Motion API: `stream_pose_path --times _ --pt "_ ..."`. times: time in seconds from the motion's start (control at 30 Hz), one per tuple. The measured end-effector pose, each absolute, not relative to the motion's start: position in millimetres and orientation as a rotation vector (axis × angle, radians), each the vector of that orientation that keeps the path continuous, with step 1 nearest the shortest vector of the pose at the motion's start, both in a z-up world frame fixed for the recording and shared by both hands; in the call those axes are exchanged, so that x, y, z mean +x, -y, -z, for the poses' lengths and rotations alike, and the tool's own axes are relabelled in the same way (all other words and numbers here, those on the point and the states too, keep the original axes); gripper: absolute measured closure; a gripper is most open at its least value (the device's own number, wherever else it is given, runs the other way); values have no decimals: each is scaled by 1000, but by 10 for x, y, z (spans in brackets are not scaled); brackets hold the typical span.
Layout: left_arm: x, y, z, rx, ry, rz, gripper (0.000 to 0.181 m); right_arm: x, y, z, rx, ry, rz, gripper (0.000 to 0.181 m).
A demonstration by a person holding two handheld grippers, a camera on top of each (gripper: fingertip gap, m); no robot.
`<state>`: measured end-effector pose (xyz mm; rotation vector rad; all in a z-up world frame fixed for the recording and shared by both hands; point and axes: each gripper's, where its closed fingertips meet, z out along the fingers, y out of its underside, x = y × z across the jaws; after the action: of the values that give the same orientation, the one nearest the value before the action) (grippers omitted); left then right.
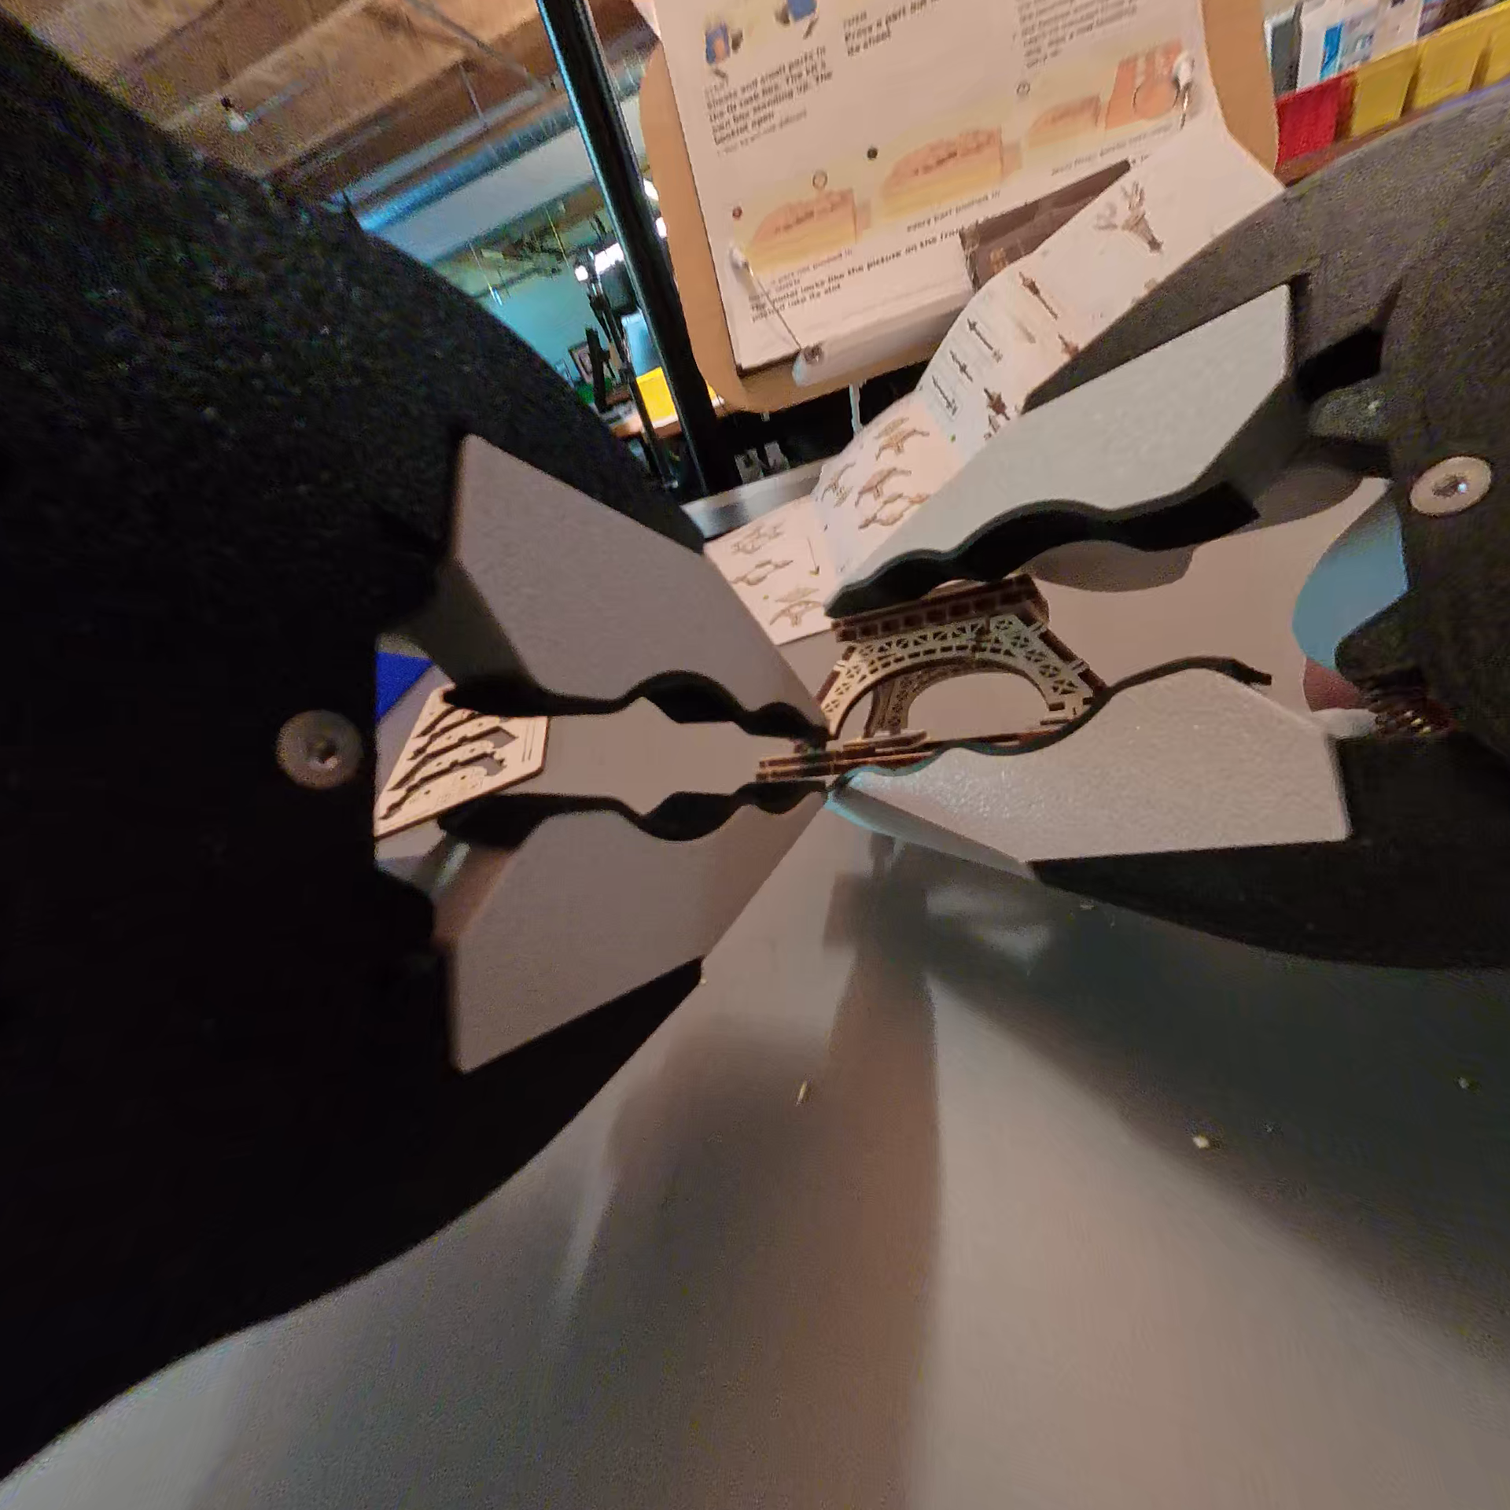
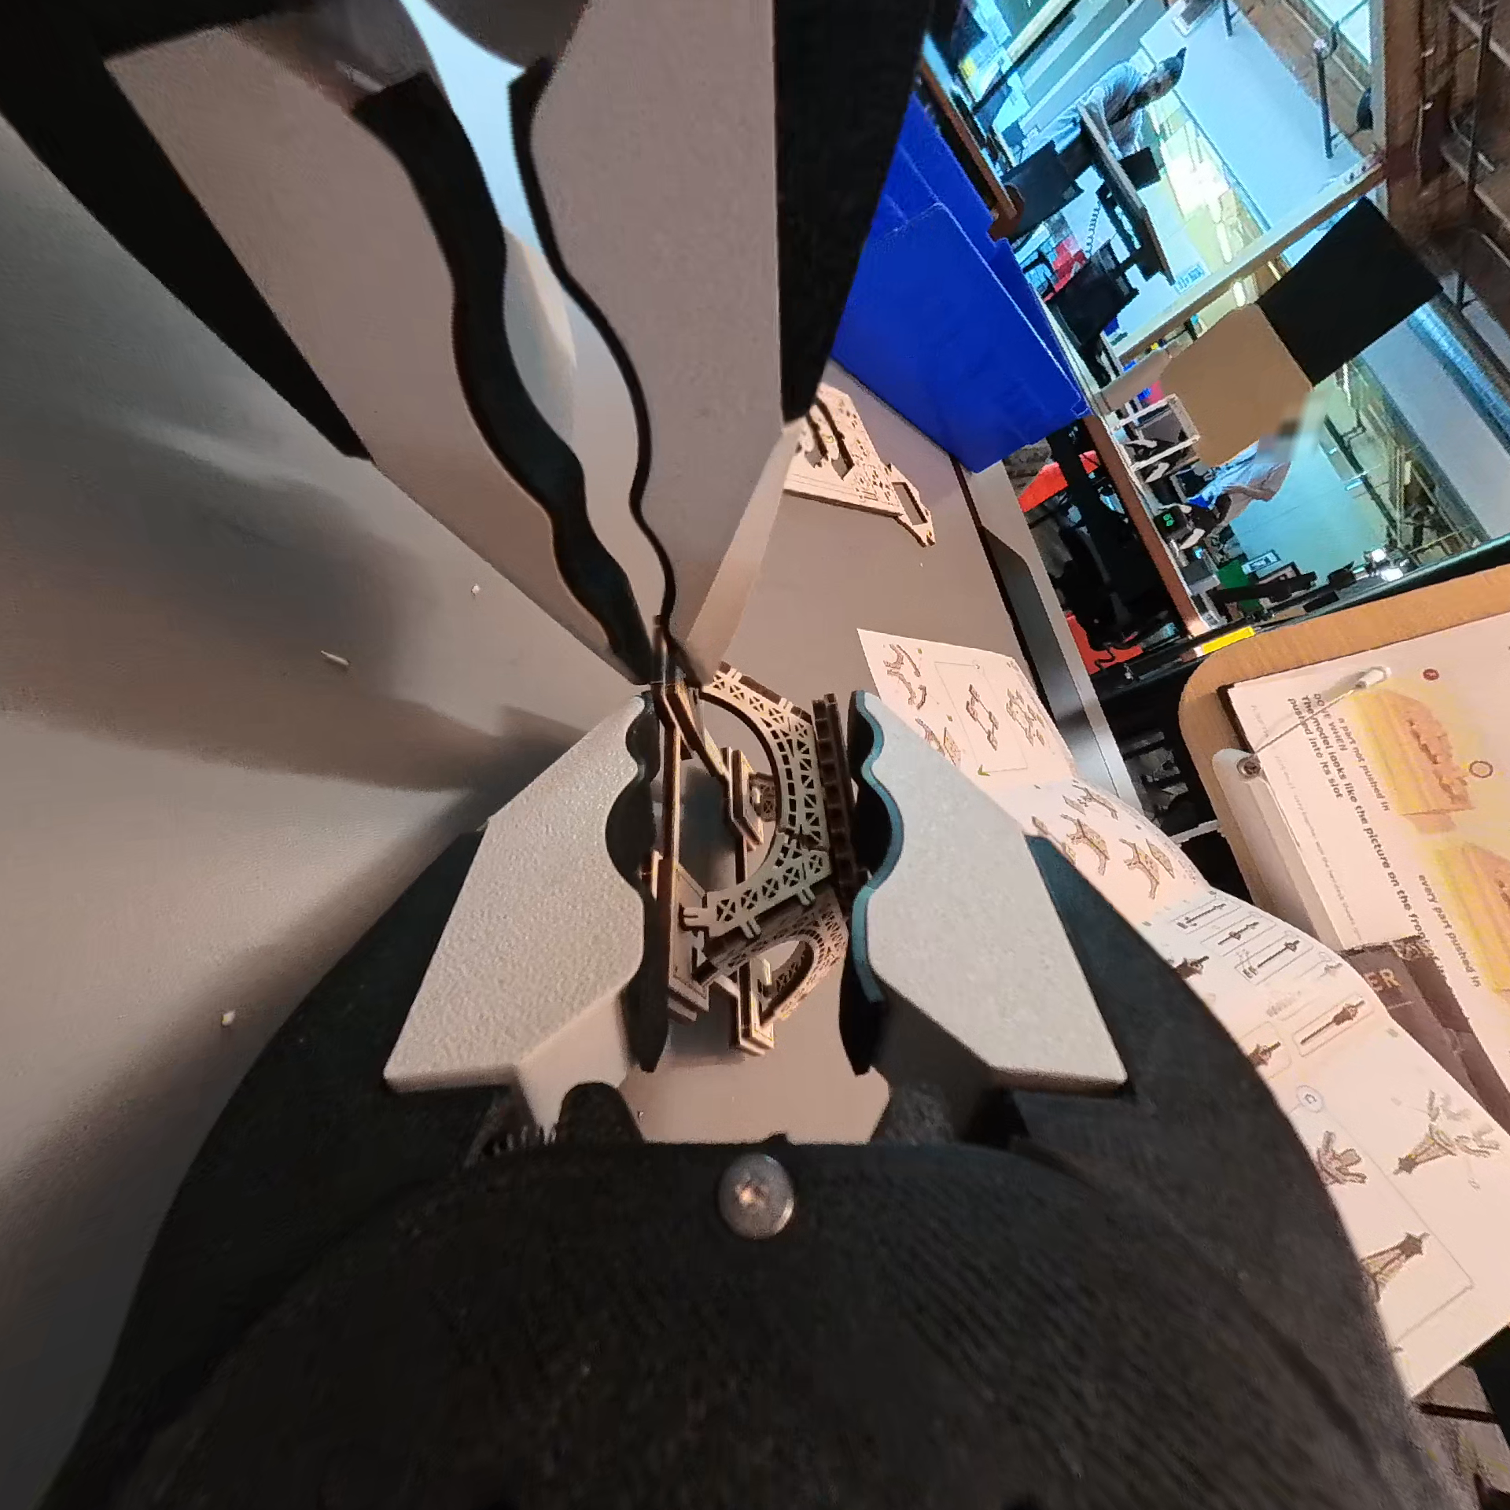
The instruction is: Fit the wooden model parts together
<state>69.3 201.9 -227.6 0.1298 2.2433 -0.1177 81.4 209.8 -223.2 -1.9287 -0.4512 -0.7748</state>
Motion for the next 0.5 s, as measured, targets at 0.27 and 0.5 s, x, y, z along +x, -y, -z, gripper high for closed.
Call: stream_pose_path --times 0.27,0.5 --pt "707 -2013 2236 170 -2187 96 177 834 -2078 2217 -1927 405 751 138" --pt "687 -2022 2263 139 -2224 114 177 815 -2091 2236 -1928 428 767 138"
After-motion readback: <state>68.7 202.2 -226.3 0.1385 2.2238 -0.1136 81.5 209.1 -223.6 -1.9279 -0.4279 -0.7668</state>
